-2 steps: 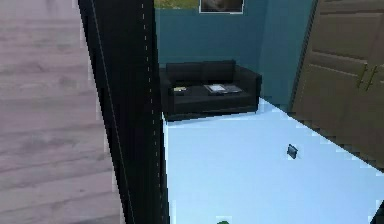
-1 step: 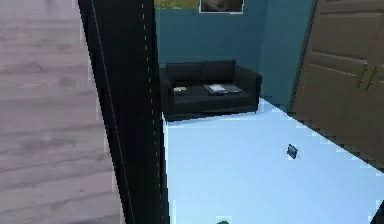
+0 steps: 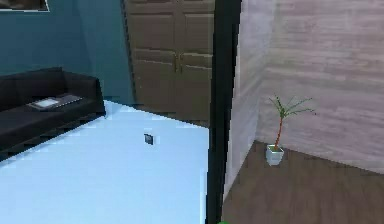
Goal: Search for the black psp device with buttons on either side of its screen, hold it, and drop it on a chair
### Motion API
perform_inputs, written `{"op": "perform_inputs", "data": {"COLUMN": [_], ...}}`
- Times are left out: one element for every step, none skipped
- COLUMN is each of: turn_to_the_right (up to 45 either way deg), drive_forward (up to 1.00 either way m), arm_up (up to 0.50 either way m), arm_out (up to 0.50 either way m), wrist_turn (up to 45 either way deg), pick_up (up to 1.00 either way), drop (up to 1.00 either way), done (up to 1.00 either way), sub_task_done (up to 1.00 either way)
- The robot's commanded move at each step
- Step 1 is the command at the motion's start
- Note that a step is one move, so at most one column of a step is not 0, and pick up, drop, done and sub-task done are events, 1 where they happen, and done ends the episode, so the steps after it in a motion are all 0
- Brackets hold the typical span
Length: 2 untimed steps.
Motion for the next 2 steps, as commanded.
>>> {"op": "perform_inputs", "data": {"turn_to_the_right": [36.0, 0.0], "drive_forward": [0.00, 0.15], "arm_up": [0.00, 0.00], "arm_out": [0.00, 0.00], "wrist_turn": [0.0, 0.0], "pick_up": [0.00, 0.00], "drop": [0.00, 0.00], "done": [0.00, 0.00], "sub_task_done": [0.00, 0.00]}}
